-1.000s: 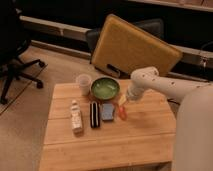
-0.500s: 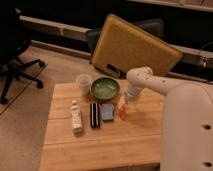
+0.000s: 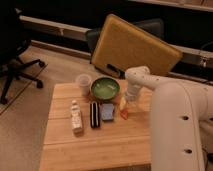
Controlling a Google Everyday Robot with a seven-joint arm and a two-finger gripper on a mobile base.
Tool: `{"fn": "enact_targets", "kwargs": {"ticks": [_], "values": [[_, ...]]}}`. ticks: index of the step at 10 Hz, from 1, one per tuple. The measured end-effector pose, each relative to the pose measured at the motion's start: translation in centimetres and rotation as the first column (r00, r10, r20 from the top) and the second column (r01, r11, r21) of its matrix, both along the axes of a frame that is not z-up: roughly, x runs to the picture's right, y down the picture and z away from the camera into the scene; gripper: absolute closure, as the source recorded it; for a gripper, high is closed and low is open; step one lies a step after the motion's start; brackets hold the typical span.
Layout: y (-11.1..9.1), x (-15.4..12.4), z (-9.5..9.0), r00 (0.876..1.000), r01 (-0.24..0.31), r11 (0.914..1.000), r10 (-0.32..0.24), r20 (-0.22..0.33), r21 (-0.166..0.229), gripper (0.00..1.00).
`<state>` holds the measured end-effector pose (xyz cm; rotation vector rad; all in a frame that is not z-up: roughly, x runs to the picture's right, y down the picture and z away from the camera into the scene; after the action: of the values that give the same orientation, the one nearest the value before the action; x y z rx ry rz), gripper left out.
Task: Place the pepper in the ceramic bowl
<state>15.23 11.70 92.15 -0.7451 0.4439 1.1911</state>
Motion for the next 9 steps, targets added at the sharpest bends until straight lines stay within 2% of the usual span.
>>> {"fn": "enact_targets", "kwargs": {"ticks": [3,4,6,9], "values": [[-0.7,-0.7,0.8,1.000,0.014,0.9999,-0.014,0.010,-0.004,0.76],[-0.9,-0.8,0.8,1.000,0.013,0.9999,-0.013,0.013,0.000,0.83],[-1.5,-0.9,0.7,1.000,0.005,0.9998,-0.005,0.015,0.019,0.86],[-4.1,0.0,-1.8,0.999,0.000,0.9962,0.004,-0.048,0.087,0.86]]}}
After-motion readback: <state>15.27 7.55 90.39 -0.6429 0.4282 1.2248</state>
